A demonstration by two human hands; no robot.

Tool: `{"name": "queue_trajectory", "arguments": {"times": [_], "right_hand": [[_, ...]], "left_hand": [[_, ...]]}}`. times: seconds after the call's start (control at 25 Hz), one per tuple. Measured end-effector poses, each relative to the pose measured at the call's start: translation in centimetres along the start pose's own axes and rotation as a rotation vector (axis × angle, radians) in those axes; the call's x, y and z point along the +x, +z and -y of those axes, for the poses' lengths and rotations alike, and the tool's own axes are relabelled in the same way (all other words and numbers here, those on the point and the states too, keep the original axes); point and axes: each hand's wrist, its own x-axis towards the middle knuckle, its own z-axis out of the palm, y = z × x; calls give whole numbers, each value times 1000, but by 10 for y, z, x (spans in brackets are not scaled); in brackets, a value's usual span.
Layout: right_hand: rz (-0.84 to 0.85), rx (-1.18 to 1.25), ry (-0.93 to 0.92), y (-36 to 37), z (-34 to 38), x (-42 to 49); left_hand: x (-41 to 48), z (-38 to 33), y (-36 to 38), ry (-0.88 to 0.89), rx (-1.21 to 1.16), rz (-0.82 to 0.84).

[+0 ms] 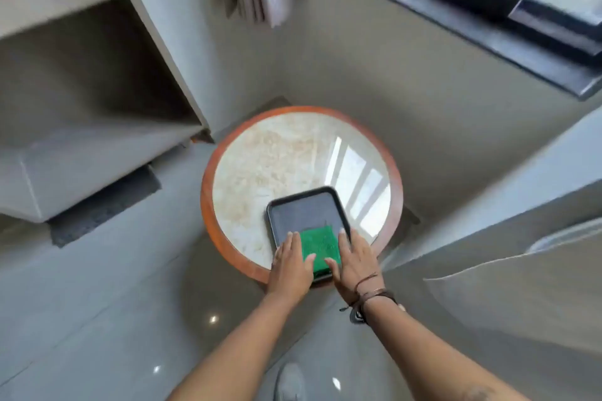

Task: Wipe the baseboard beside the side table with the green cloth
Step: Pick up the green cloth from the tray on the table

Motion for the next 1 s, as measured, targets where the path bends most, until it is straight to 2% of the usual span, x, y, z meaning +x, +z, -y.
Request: {"name": "queue_trajectory", "arguments": {"times": [0.12,0.2,0.36,0.44,0.56,0.72,0.76,0.88,1.0], "right_hand": [[22,146,81,40,-8,50],[1,221,199,52,-6,73],[-18,351,372,68,-3,85],[30,422,451,68,-9,93],[126,478,453,67,-15,104],[41,501,362,70,-17,104],[19,593,346,70,-17,101],[-52,1106,328,57,-9,86],[-82,1399,279,31,-11,67]], "left_hand": [[41,18,37,-190,-251,-148],[56,17,52,-298,-366,-250],[74,6,62,-514,-390,-259],[83,2,62,-640,-398,-267],[88,0,68,-780,-452,-287],[92,11,72,-773,-500,-279],[91,14,70,-750,-541,-263],[81,17,59,-676,-830,-190],[59,11,36,-504,-1131,-151]]}}
